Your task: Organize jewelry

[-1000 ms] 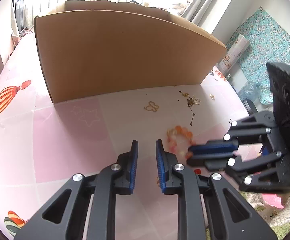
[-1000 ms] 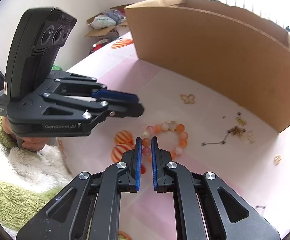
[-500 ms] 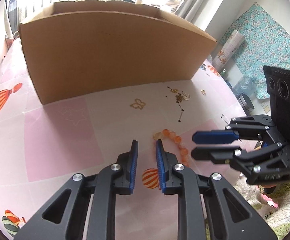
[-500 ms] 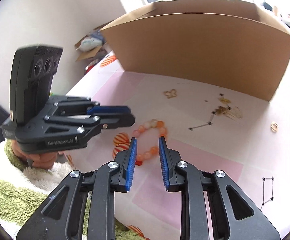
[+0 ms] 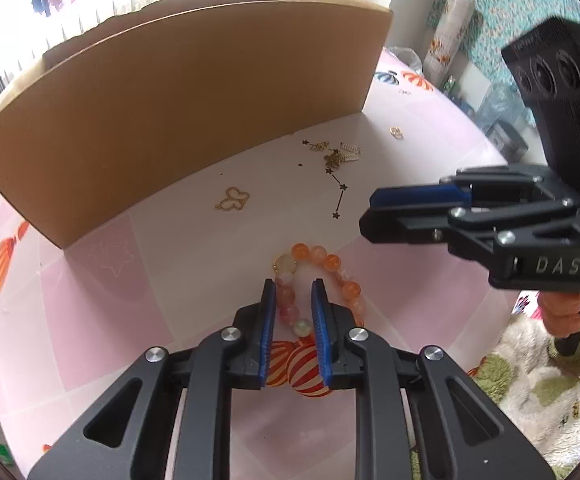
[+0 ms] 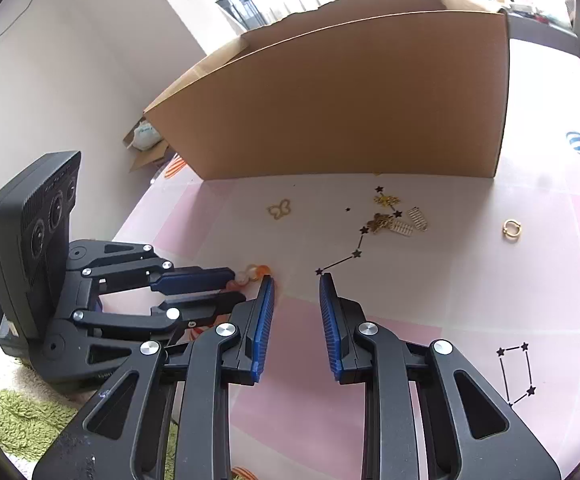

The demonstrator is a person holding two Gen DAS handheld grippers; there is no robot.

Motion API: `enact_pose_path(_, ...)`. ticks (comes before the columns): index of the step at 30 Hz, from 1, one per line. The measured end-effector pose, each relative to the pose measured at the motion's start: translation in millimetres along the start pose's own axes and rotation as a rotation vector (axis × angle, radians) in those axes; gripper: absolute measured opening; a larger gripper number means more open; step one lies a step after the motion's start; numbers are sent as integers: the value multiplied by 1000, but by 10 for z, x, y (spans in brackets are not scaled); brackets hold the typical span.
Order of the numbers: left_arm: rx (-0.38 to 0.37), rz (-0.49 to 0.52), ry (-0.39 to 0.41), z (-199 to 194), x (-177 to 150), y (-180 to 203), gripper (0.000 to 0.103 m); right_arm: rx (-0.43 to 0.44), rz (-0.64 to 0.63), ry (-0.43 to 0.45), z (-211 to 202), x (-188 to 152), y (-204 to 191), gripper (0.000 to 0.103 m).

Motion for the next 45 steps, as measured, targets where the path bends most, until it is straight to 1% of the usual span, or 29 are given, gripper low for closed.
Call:
enact_pose_path(4,52,40,-9,22,5,35,17,7,26,19,-3,10,76,24)
enact_pose_path(5,70,53,-8,25,7,42,15,8,32,25,0,15,91,24)
enact_pose_path(6,87,63,-5,37,15,60,9,11,37,30,-3,16,106,24)
enact_pose_path(8,89,65,7,22,28,67,9,15,46,38,1,22,130,24)
enact_pose_path(11,83,88,77,-83,93,109,9,16,56,44,-25,1,164,24)
enact_pose_path(14,38,92,151,-250,148,137,9,18,68,43,-4,-14,194,24)
enact_pose_path(16,12,76,177,-322,161,101,9,19,73,39,12,-15,203,24)
enact_pose_path(17,20,62,167,-319,147,50,9,18,73,38,12,-19,203,24)
enact_pose_path(19,51,14,127,-263,75,-125,9,18,69,38,24,-6,184,24)
enact_pose_path(21,68,-58,84,-193,-26,-344,9,16,65,34,25,-5,182,24)
enact_pose_path(23,99,-117,57,-154,-123,-558,9,12,62,27,53,0,174,24)
enact_pose_path(28,161,-203,57,-158,-232,-924,10,-8,48,15,75,11,150,24)
enact_pose_path(33,172,-245,78,-211,-248,-1099,10,-33,37,4,138,29,97,28)
enact_pose_path(35,161,-252,101,-265,-230,-1099,11,-44,34,0,154,23,91,28)
enact_pose_path(38,129,-245,154,-368,-163,-1048,14,-56,33,-3,181,13,79,28)
enact_pose_path(41,57,-218,199,-497,-111,-929,15,-80,21,3,193,18,78,28)
enact_pose_path(43,1,-194,200,-498,-85,-799,15,-85,22,9,193,19,85,28)
enact_pose_path(45,-29,-169,177,-418,-22,-642,15,-85,30,15,193,15,102,28)
Point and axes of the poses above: each gripper's, at about its wrist camera, not at the fingertips, and z roughly the way its jaws point, y to its right, x to its top, the point moved 7 cm from there along z, roughly the way its jaws point, and after that the axes turned 2 degrees about -z, right-handed, at the moved point
